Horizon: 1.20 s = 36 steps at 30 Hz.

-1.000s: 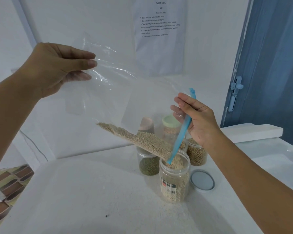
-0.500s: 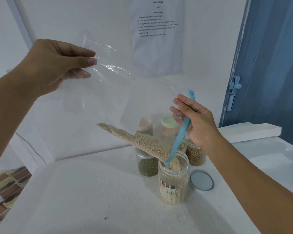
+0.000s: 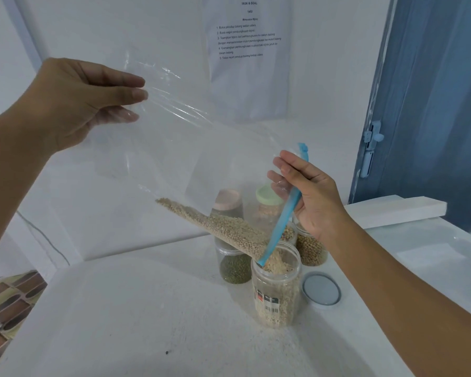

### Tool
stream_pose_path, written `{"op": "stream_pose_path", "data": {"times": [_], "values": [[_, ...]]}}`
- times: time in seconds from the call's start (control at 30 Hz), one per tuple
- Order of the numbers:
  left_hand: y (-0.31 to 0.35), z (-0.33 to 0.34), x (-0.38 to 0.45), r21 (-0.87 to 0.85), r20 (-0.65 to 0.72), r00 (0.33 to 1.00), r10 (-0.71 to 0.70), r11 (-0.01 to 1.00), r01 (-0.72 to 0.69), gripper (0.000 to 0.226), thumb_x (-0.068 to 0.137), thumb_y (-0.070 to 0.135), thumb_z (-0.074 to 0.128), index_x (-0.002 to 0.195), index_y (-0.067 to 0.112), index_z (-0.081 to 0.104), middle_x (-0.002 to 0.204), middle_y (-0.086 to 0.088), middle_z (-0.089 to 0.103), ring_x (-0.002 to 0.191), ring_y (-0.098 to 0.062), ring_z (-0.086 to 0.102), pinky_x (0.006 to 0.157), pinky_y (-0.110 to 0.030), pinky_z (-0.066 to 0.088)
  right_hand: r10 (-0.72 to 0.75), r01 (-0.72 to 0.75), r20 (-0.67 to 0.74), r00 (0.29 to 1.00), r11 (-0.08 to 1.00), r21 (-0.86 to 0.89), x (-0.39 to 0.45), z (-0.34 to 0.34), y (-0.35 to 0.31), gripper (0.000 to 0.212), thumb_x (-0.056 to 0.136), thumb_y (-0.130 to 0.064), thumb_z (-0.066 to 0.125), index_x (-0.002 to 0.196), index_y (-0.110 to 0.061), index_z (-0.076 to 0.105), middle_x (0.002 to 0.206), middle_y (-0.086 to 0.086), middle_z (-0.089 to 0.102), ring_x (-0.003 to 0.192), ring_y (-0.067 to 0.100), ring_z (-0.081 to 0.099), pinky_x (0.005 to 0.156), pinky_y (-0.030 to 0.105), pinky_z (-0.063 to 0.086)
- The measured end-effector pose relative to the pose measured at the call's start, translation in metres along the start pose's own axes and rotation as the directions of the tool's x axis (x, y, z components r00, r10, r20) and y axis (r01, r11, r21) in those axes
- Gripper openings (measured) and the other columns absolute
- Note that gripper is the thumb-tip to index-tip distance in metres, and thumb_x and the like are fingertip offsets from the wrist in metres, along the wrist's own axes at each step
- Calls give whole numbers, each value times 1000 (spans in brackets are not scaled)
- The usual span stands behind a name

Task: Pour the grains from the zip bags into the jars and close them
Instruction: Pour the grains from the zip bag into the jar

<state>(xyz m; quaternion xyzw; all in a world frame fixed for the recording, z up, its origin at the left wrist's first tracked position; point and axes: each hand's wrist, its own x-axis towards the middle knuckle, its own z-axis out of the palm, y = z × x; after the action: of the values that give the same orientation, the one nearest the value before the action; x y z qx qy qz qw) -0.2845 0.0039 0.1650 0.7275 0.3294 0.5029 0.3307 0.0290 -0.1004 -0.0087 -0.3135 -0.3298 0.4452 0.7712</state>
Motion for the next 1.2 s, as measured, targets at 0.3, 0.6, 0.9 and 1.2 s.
{"op": "stream_pose_path", "data": {"times": [0.3,0.6,0.9,1.2], "values": [[7,6,-3,10,-6,1000,25,1000,-25,27,75,15,84,102,14,79,101,-7,80,66,-14,72,83,-29,63,-1,1,1,1000,1000,21,-2,-1,-1,31,89,-5,70,119,-11,74,118,6,77,103,26,77,79,27,62],[5,6,-1,13,3,1000,21,1000,-21,25,76,15,85,100,15,80,101,-8,80,66,-14,72,84,-31,63,0,0,7,1000,1000,24,-3,-4,-2,30,94,-3,67,122,-11,73,119,6,77,103,25,77,78,26,62],[1,6,-1,13,3,1000,9,1000,-9,26,76,14,86,102,15,81,101,-9,80,63,-13,70,85,-31,63,-11,11,0,1000,1000,12,-1,-4,-5,29,94,-2,67,121,-11,74,119,6,77,102,24,77,80,27,62],[1,4,-2,10,-5,1000,16,1000,-16,25,77,14,86,102,15,81,101,-9,80,64,-13,71,85,-31,63,-11,11,6,1000,1000,18,0,-1,-6,31,92,-3,68,122,-11,73,120,6,77,103,25,77,79,27,62]]}}
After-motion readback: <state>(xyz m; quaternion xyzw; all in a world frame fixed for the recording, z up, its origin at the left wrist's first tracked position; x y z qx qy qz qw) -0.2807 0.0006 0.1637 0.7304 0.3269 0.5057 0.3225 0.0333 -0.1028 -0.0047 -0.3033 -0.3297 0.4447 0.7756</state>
